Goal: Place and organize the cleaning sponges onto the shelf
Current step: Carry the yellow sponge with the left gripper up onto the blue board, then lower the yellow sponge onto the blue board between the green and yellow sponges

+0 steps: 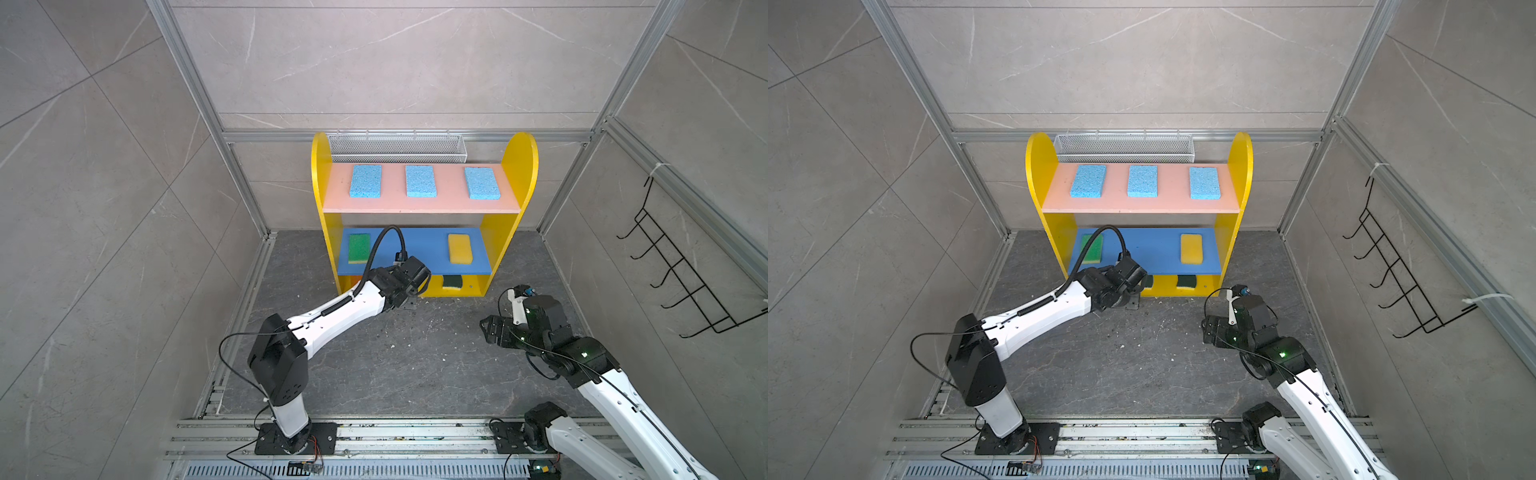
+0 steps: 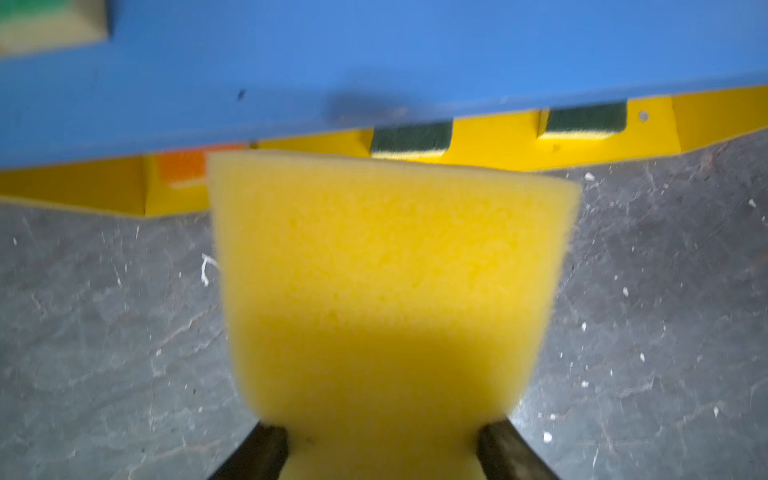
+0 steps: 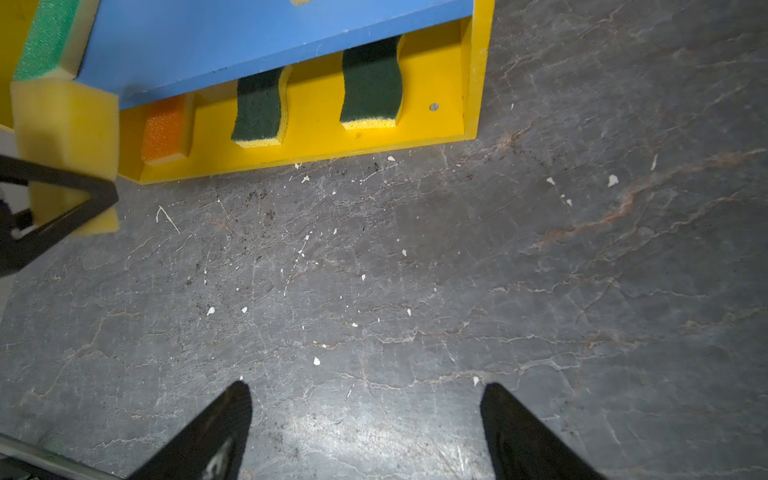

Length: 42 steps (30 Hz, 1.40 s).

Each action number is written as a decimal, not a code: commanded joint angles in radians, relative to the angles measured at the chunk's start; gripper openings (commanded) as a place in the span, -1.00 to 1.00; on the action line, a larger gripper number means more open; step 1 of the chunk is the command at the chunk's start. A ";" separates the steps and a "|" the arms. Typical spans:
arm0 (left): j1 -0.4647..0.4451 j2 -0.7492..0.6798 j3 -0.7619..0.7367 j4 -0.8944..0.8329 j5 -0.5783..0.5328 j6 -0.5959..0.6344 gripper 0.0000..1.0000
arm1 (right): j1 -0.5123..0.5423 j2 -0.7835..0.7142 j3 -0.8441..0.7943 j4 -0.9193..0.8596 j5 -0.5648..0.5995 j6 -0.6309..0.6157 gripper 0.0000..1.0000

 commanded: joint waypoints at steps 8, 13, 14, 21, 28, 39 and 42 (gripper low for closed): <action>0.050 0.087 0.154 0.115 -0.076 0.090 0.05 | 0.005 0.017 0.026 0.027 0.017 -0.028 0.78; 0.065 0.098 0.138 0.218 -0.093 0.125 0.05 | 0.005 0.031 0.025 0.032 0.018 -0.034 0.77; 0.067 0.104 0.137 0.236 -0.094 0.129 0.05 | 0.005 0.032 0.024 0.033 0.017 -0.034 0.78; 0.068 0.145 0.122 0.348 -0.102 0.132 0.05 | 0.005 0.037 0.018 0.040 0.017 -0.037 0.77; 0.067 0.187 0.136 0.415 -0.157 0.124 0.05 | 0.005 0.043 0.004 0.053 0.009 -0.038 0.77; 0.079 0.278 0.222 0.403 -0.164 0.091 0.06 | 0.004 0.058 0.013 0.062 -0.007 -0.044 0.77; 0.086 0.280 0.223 0.402 -0.180 0.075 0.06 | 0.006 0.060 0.012 0.062 -0.011 -0.043 0.77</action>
